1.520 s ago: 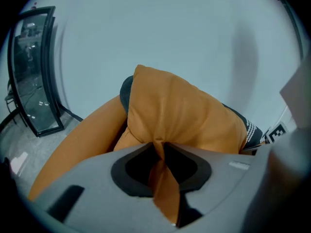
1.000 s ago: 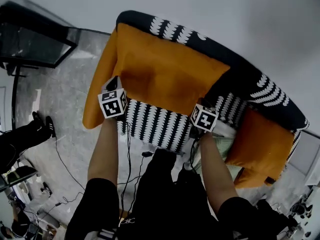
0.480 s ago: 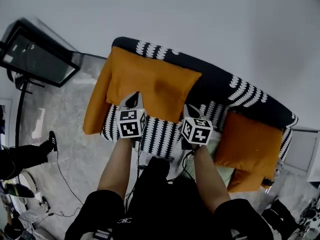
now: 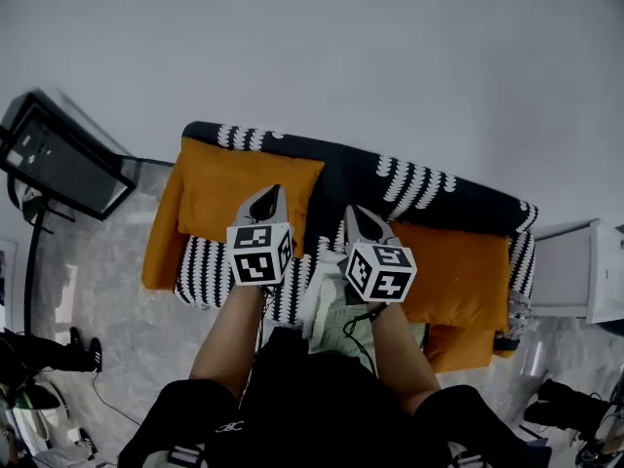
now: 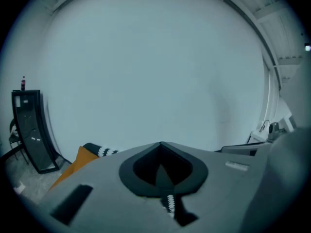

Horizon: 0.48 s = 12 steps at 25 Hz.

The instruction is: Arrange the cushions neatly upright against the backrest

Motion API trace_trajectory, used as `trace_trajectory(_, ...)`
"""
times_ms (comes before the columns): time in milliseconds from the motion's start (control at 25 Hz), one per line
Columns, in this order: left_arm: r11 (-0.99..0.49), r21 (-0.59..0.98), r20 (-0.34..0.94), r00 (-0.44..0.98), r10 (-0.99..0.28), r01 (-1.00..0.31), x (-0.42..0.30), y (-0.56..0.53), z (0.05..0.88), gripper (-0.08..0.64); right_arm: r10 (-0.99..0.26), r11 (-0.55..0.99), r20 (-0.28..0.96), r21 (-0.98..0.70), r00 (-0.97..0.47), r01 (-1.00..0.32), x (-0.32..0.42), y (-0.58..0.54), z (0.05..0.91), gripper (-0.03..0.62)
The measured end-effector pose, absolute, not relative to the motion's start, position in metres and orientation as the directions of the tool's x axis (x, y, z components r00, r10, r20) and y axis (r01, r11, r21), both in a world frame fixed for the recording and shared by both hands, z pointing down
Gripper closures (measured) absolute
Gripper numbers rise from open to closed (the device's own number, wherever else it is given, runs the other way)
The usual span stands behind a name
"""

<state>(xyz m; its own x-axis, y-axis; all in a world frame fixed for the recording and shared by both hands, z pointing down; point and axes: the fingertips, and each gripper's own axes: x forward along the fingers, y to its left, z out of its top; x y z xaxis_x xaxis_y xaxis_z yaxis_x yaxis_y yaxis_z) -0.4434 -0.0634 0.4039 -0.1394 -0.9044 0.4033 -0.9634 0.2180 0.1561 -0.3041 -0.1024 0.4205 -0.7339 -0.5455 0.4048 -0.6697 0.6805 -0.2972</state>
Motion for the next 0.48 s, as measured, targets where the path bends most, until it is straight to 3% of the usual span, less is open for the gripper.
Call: trace_trajectory(480,-0.049,0.117,0.179,0.069,-0.981,-0.992,-0.266,-0.083,0.252,0.552,-0.738,0.636,0.115,-0.212,-0.665,-0.742,-0.147,-0.112,0.257,0.586)
